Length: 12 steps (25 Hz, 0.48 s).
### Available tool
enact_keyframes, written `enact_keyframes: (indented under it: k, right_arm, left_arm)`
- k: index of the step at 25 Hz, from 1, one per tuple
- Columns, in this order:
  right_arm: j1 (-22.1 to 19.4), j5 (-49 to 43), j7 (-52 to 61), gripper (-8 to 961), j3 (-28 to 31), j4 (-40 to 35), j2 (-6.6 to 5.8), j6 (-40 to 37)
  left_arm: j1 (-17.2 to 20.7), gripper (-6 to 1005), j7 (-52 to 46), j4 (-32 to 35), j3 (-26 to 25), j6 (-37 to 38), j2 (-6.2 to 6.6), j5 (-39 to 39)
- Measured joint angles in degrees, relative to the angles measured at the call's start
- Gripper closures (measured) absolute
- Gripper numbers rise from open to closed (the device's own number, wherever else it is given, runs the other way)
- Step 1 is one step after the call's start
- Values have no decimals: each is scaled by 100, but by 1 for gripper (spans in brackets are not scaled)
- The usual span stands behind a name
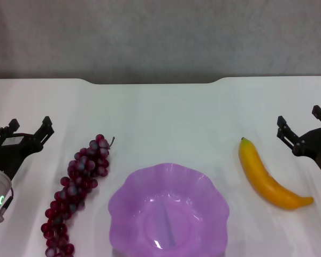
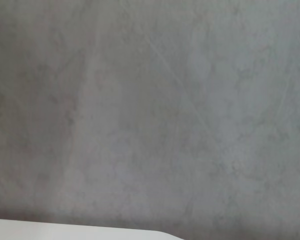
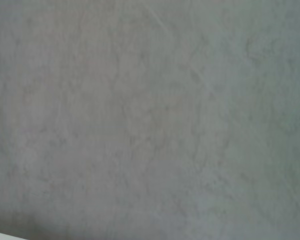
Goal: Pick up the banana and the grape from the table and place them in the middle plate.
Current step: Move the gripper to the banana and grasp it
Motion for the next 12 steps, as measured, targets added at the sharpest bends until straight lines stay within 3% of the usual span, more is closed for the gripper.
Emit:
enact_keyframes:
  k: [10, 12]
  right_arm:
    - [-40, -27, 0, 73, 14, 230, -37, 163]
    - [-97, -33, 0, 73, 13, 496, -137, 226]
  left_arm:
    - [-16, 125, 19, -21, 22, -124, -5, 6]
    - [-4, 125, 24, -22, 22, -173, 2, 7]
